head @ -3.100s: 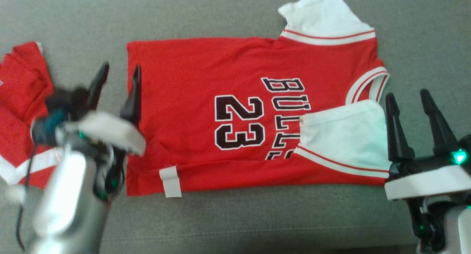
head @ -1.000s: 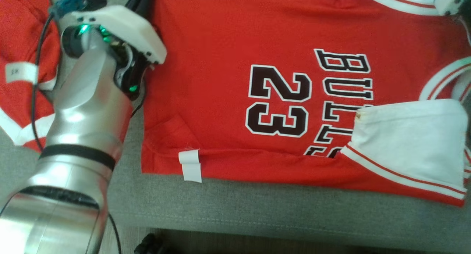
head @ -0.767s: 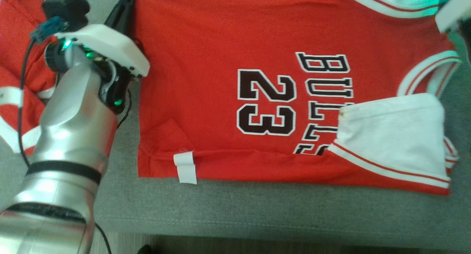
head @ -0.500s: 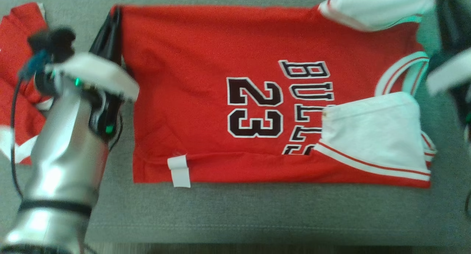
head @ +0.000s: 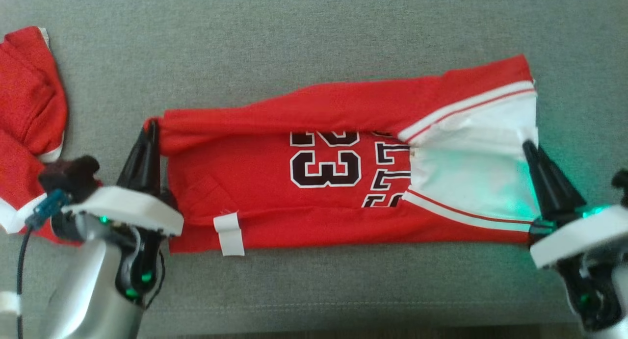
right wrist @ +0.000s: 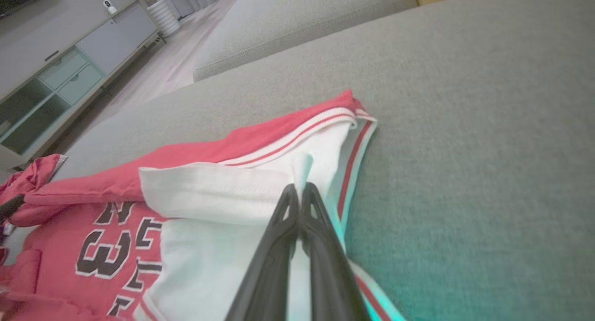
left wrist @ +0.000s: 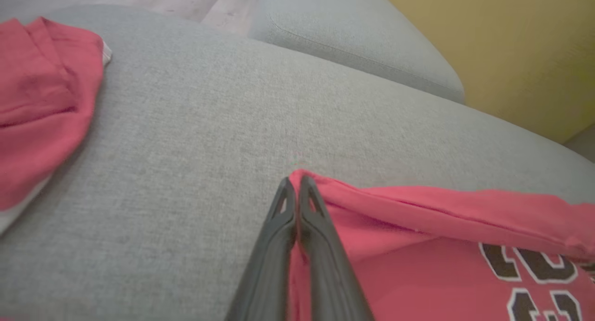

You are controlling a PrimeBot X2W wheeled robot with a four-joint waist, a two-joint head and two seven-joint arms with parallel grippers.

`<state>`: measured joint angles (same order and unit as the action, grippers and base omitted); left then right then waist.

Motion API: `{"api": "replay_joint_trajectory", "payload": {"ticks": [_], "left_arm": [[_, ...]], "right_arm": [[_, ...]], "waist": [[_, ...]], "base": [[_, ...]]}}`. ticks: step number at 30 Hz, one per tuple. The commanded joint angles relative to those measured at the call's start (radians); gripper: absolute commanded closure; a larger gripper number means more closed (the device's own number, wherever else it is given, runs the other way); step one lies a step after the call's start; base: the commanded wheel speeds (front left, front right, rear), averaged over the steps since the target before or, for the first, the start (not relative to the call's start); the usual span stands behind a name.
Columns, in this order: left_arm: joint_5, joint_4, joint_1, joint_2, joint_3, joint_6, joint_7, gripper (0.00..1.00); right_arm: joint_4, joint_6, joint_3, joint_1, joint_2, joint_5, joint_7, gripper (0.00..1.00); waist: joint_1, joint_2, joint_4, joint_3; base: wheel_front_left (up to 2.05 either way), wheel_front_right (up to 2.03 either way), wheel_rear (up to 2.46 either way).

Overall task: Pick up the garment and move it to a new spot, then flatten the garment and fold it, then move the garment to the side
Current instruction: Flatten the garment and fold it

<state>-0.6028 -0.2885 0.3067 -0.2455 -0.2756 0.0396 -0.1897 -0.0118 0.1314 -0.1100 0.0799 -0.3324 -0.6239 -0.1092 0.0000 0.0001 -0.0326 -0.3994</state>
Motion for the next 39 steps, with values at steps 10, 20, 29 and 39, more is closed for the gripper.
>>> {"api": "replay_joint_trajectory", "payload": {"ticks": [10, 20, 29, 39], "left_arm": [[-0.023, 0.139, -0.127, -0.048, 0.036, 0.063, 0.072, 1.00], [0.059, 0.140, -0.152, -0.054, 0.024, 0.112, -0.020, 0.00], [0.222, 0.306, -0.164, -0.038, 0.051, 0.188, -0.071, 0.00], [0.291, 0.389, -0.218, -0.022, 0.043, 0.202, -0.072, 0.00]], "right_arm": [[-0.083, -0.001, 0.048, -0.158, 0.077, 0.023, -0.041, 1.00], [-0.133, -0.001, 0.074, -0.156, 0.108, 0.140, 0.009, 0.00], [-0.291, -0.001, 0.129, -0.116, 0.166, 0.356, 0.085, 0.00], [-0.315, -0.001, 0.116, -0.118, 0.186, 0.410, 0.065, 0.00]], "waist": [[0.0000, -0.0001, 0.007, 0.018], [0.0000, -0.0001, 0.013, 0.048], [0.0000, -0.0001, 0.013, 0.101], [0.0000, -0.0001, 0.022, 0.148]], "base": [[0.00, 0.00, 0.00], [0.00, 0.00, 0.00], [0.00, 0.00, 0.00], [0.00, 0.00, 0.00]]}}
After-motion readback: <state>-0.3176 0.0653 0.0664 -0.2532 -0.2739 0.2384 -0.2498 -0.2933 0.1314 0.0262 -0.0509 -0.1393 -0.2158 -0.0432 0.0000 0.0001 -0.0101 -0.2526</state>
